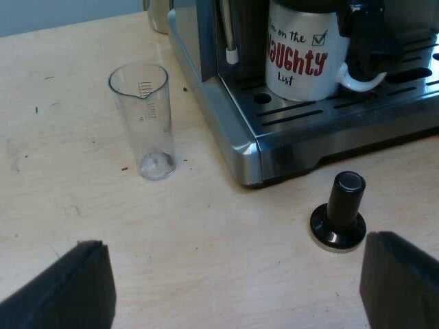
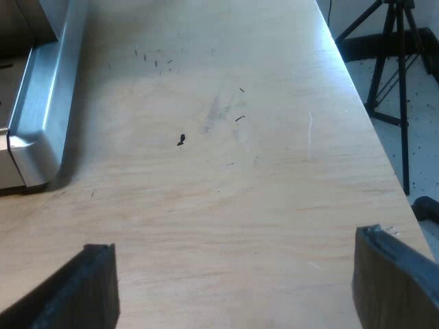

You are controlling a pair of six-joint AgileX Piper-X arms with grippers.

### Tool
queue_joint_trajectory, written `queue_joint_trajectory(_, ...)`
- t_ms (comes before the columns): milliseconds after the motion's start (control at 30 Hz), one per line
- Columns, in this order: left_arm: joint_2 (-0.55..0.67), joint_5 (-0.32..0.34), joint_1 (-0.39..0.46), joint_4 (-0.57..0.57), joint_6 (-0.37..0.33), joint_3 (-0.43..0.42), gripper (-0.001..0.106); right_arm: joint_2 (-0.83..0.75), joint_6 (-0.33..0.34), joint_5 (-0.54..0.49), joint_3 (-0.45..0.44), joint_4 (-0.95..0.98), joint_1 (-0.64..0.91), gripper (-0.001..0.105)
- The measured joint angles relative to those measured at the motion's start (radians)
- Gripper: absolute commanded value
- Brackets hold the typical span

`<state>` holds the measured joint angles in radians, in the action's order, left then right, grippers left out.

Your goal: Remove mug from coffee machine

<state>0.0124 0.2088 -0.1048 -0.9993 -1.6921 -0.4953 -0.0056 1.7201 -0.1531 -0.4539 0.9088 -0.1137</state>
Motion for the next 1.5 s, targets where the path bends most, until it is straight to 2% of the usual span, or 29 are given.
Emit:
queue_joint_trajectory(200, 0.000, 0.000, 0.000, 0.000, 0.000, 0.000, 0.083, 0.000, 0.000, 0.111, 0.000, 0.000, 0.000, 0.071)
queue_joint_trajectory(367, 0.000, 0.037, 0.000, 0.000, 0.000, 0.000, 0.083, 0.000, -0.013, 0.132, 0.000, 0.000, 0.000, 0.071)
queue_joint_trajectory(500, 0.000, 0.037, 0.000, 0.003, -0.018, 0.000, 0.083, 0.000, -0.019, 0.181, -0.025, 0.022, 0.000, 0.071)
queue_joint_trajectory(667, 0.000, 0.037, 0.000, 0.003, -0.032, -0.008, 0.083, 0.000, -0.023, 0.206, -0.103, 0.058, 0.000, 0.071)
queue_joint_trajectory(700, 0.000, 0.037, 0.000, 0.003, -0.044, -0.020, 0.083, 0.000, -0.023, 0.209, -0.110, 0.065, 0.000, 0.071)
queue_joint_trajectory(733, 0.000, 0.044, 0.000, 0.008, -0.067, -0.071, 0.083, 0.002, -0.023, 0.215, -0.130, 0.077, 0.000, 0.071)
queue_joint_trajectory(800, -0.018, 0.051, -0.002, 0.012, -0.069, -0.095, 0.083, 0.013, -0.012, 0.231, -0.152, 0.085, 0.000, 0.071)
queue_joint_trajectory(867, -0.038, 0.052, -0.030, 0.029, -0.073, -0.109, 0.083, 0.052, 0.027, 0.274, -0.212, 0.082, 0.000, 0.071)
queue_joint_trajectory(1100, -0.089, 0.052, -0.111, 0.037, -0.074, -0.110, 0.083, 0.149, 0.101, 0.349, -0.293, 0.082, 0.000, 0.071)
queue_joint_trajectory(1133, -0.121, 0.052, -0.136, 0.051, -0.074, -0.110, 0.083, 0.200, 0.138, 0.381, -0.326, 0.082, 0.000, 0.071)
queue_joint_trajectory(1267, -0.159, 0.052, -0.143, 0.108, -0.075, -0.110, 0.083, 0.284, 0.188, 0.437, -0.375, 0.082, 0.000, 0.071)
queue_joint_trajectory(1400, -0.175, 0.052, -0.156, 0.144, -0.078, -0.110, 0.083, 0.346, 0.204, 0.508, -0.400, 0.082, 0.000, 0.071)
queue_joint_trajectory(1500, -0.189, 0.052, -0.214, 0.154, -0.078, -0.110, 0.083, 0.400, 0.222, 0.574, -0.411, 0.072, 0.000, 0.071)
